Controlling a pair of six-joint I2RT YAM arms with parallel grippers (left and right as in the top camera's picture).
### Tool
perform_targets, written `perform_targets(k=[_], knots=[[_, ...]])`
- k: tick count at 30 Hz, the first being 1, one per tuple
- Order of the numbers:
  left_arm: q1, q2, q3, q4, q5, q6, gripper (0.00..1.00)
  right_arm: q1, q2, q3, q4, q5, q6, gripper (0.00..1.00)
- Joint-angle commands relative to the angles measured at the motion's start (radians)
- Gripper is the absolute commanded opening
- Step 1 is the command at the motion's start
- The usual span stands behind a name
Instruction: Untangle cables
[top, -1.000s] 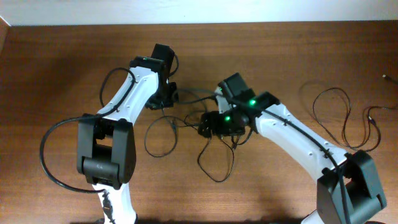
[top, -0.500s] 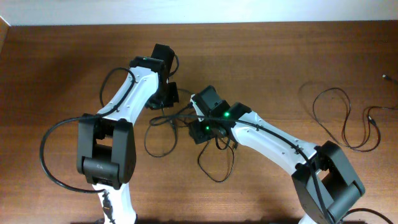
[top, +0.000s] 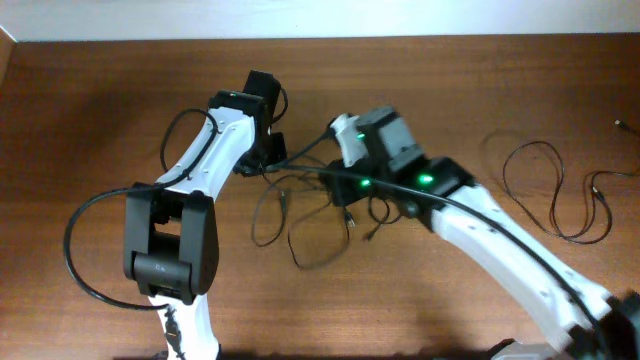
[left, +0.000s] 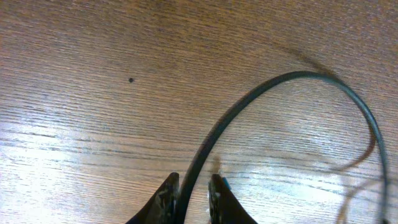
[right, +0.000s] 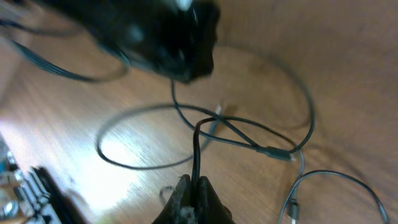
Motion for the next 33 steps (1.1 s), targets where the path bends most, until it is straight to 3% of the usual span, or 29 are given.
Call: perform_targets(k=[1,6,9,17,20,27,33], knots=[[0.0,0.005,0.008,-0.002,-0.011,-0.013,0.17,-0.064,-0.082,0.019,-0.048,-0.028,0.003,0.04],[0.0,0.005,0.008,-0.001,-0.011,-0.013,0.16,-0.151,-0.07,0.014,-0.23,0.088,0.003,0.04],[0.0,0.005,0.008,-0.001,-0.011,-0.013,0.07,-0.166,-0.069,0.013,-0.263,0.111,0.003,0.04],[-0.002,0.005,0.008,0.006,0.084,-0.006,0.29,-0.166,-0.068,0.013,-0.262,0.108,0.003,0.04],[-0.015,0.005,0.008,0.015,0.098,0.067,0.3,-0.166,-0.068,0.013,-0.263,0.108,0.003,0.04],[-0.05,0.037,0.008,0.025,0.094,0.071,0.33,-0.166,-0.068,0.013,-0.263,0.108,0.003,0.04],[-0.053,0.184,0.008,0.036,0.094,0.071,0.3,-0.166,-0.068,0.013,-0.263,0.108,0.003,0.04]])
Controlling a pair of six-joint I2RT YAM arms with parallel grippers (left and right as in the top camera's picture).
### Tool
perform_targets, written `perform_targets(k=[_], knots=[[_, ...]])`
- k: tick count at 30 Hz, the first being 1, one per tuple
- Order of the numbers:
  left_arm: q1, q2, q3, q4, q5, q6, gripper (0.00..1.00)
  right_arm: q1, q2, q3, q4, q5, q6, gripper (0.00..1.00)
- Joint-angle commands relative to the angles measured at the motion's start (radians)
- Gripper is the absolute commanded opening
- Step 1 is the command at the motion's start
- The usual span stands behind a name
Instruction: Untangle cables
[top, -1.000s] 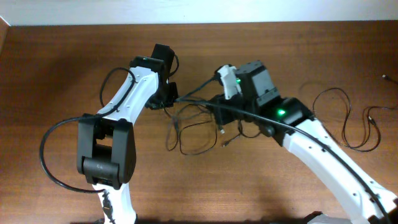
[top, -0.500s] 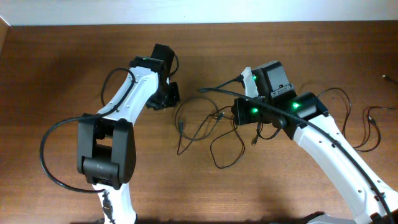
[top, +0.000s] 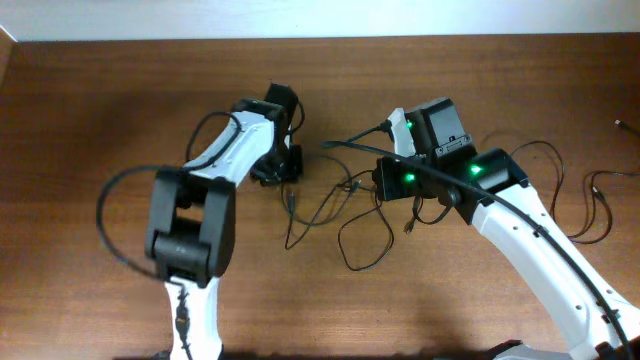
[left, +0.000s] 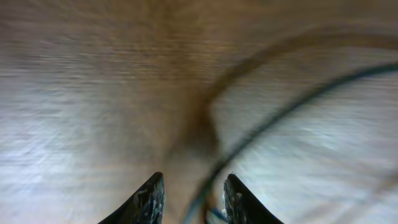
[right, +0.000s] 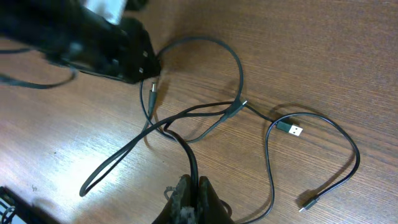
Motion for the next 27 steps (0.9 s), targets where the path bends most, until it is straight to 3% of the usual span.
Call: perform_targets(k=[1,4,5,6,10,14,20,27], knots=[[-0.001,0.077,0.008,0.002,0.007,0.016,0.27,-0.007,0.004,0.004,0.001,0.016,0.0,0.04],[0.0,0.101,0.008,0.002,0.003,0.015,0.13,-0.007,0.004,0.004,0.0,0.016,0.0,0.04],[0.005,0.103,0.008,0.002,-0.03,0.015,0.02,-0.007,0.004,0.004,0.0,0.016,0.0,0.04],[0.01,0.103,0.008,0.001,-0.061,0.015,0.0,-0.007,0.004,0.004,0.001,0.016,0.0,0.04],[0.058,0.103,0.008,-0.027,-0.098,0.003,0.0,-0.007,0.003,0.005,0.051,0.014,0.0,0.04],[0.14,0.103,0.008,-0.059,-0.099,0.001,0.0,-0.007,-0.023,0.064,0.163,-0.131,-0.027,0.04],[0.246,0.104,0.008,-0.077,-0.101,-0.046,0.01,-0.007,-0.107,0.125,0.31,-0.097,-0.05,0.04],[0.253,0.113,0.008,-0.074,-0.106,-0.061,0.04,-0.007,-0.115,0.125,0.136,0.464,-0.048,0.04]])
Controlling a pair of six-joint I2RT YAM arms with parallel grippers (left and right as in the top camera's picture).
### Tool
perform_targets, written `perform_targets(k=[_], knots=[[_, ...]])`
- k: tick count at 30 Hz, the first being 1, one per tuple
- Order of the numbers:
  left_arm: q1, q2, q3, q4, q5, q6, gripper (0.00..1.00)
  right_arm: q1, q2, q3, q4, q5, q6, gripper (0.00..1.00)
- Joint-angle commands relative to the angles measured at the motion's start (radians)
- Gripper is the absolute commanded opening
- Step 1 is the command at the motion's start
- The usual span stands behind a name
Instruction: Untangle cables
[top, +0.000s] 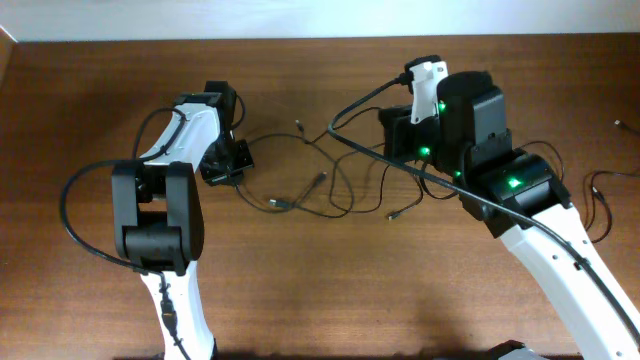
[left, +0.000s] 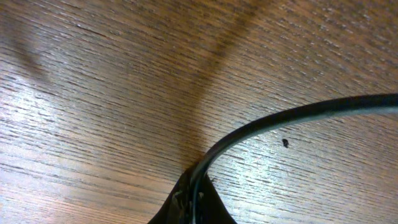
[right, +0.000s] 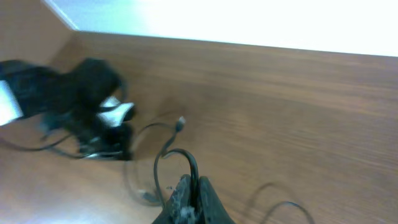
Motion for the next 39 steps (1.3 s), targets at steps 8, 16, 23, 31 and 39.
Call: perform_targets(k=[8,16,23,31,39], knots=[[0.009,0.076,-0.023,0.008,-0.185,-0.082,0.05,-0.006,-0.008,0.025,-0.159,0.568,-0.011,0.04],[0.009,0.076,-0.024,0.018,-0.195,-0.093,0.06,-0.006,-0.008,0.061,-0.116,-0.203,-0.241,0.04],[0.009,0.076,-0.033,0.042,-0.195,-0.096,0.08,-0.007,-0.057,0.108,-0.151,-0.414,-0.307,0.04],[0.009,0.076,-0.088,0.097,-0.195,-0.103,0.11,-0.007,-0.206,0.226,-0.148,-0.396,-0.306,0.04],[0.009,0.076,-0.088,0.112,-0.195,-0.103,0.11,-0.007,-0.212,0.228,-0.182,-0.33,-0.257,0.04]])
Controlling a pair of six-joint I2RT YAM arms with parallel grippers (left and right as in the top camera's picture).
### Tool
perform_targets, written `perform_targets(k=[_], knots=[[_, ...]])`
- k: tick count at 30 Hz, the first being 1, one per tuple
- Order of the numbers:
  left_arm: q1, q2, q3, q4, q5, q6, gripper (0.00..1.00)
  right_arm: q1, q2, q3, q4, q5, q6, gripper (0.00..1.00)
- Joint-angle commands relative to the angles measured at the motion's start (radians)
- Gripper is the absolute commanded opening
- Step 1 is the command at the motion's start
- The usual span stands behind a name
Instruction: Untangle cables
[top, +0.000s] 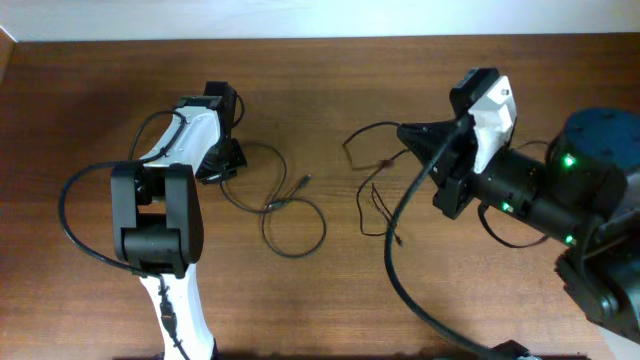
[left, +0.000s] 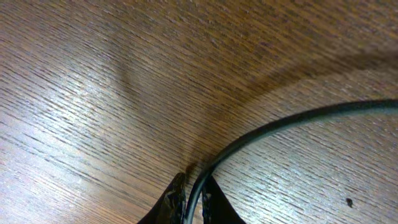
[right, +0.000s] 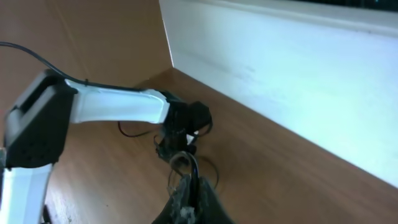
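Note:
Two dark cables lie apart in the overhead view. One cable (top: 290, 225) runs from my left gripper (top: 222, 168) in a curve and ends in a loop on the wood. The left wrist view shows the left gripper (left: 193, 200) shut on this cable (left: 298, 118), low on the table. My right gripper (top: 405, 132) is raised high, shut on the second cable (top: 362, 212), which trails down to the table. In the right wrist view a small loop of cable (right: 186, 160) sticks out of the right gripper (right: 188, 186).
The white wall (right: 298, 74) borders the table's far edge. My right arm's own thick black lead (top: 400, 270) arcs over the table's right middle. The left arm (right: 118, 106) stretches across the left side. The right arm's bulk hides the table's right part.
My right gripper has risen and moved right with its cable. The two cables, which crossed in the middle, now lie apart. The left gripper has kept its place and hold.
First both grippers were close together over a tangled pile in the middle, each shut on a cable. Then the left stood open while the right held on. Later the left was shut on a cable at the far left, cables stretched between. Now they are separate.

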Motion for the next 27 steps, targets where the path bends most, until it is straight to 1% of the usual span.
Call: perform_targets(k=[1,4,8,10,17,19,23,25,26,27], knots=[[0.011,0.09,-0.05,0.04,0.005,-0.02,0.12,-0.004,0.045,0.013,-0.036,0.021,0.016,0.04],[0.011,0.09,-0.05,0.04,0.005,-0.02,0.13,-0.004,0.134,0.013,-0.152,0.1,0.018,0.04],[0.011,0.09,-0.05,0.04,0.005,-0.02,0.15,-0.004,0.282,0.013,-0.338,0.264,0.143,0.04],[0.011,0.09,-0.05,0.04,0.005,-0.02,0.15,-0.004,0.372,0.013,-0.418,0.266,0.164,0.04],[0.011,0.09,-0.05,0.04,0.005,-0.02,0.16,-0.004,0.727,0.013,-0.657,0.266,0.163,0.04],[0.011,0.09,-0.05,0.043,0.005,-0.02,0.16,-0.004,0.807,0.012,-0.682,0.266,0.163,0.04],[0.011,0.09,-0.05,0.043,0.005,-0.02,0.18,-0.004,0.911,0.01,-0.681,0.279,0.163,0.05],[0.011,0.09,-0.05,0.043,0.005,-0.02,0.18,-0.004,0.937,0.01,-0.678,0.305,0.163,0.12],[0.011,0.09,-0.05,0.043,0.005,-0.02,0.19,-0.004,0.94,0.01,-0.675,0.308,0.163,0.19],[0.011,0.09,-0.05,0.043,0.005,-0.02,0.2,-0.004,0.94,0.01,-0.672,0.308,0.163,0.3]])
